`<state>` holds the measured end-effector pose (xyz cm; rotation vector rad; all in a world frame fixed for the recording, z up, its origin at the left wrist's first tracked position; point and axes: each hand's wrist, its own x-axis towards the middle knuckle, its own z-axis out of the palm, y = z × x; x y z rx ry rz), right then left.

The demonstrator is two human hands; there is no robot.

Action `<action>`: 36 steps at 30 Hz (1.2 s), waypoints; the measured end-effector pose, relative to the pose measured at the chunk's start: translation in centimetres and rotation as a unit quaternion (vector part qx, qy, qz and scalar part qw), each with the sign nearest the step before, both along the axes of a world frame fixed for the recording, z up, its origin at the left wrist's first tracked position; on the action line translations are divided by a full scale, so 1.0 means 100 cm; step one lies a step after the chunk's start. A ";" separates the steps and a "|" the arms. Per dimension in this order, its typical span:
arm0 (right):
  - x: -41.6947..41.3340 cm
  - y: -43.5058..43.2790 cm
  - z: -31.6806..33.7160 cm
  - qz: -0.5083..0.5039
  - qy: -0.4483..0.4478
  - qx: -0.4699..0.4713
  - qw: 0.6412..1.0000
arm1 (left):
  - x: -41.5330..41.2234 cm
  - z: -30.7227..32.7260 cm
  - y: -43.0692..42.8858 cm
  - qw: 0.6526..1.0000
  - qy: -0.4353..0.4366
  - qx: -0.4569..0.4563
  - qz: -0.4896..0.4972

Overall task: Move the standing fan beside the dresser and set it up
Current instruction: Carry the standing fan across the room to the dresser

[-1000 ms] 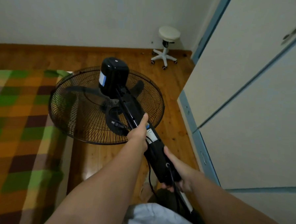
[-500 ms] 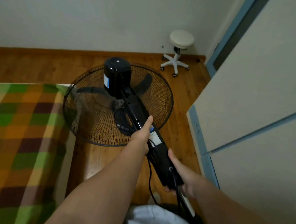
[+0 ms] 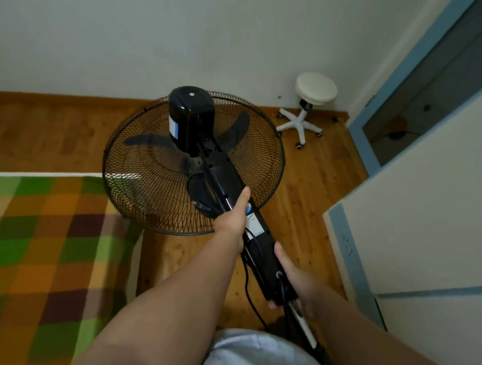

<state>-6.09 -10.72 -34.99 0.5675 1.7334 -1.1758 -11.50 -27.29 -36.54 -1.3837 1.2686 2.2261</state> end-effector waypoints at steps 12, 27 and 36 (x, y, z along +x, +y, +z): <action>-0.118 -0.097 0.002 0.062 0.021 0.009 0.998 | -0.112 0.003 -0.103 1.000 0.004 -0.003 0.013; -0.355 -0.160 -0.032 0.076 -0.016 0.006 0.997 | -0.317 0.003 -0.170 0.996 -0.037 -0.032 0.071; -0.426 -0.202 -0.037 0.135 -0.024 0.033 0.990 | -0.369 -0.007 -0.212 0.992 -0.045 -0.016 0.113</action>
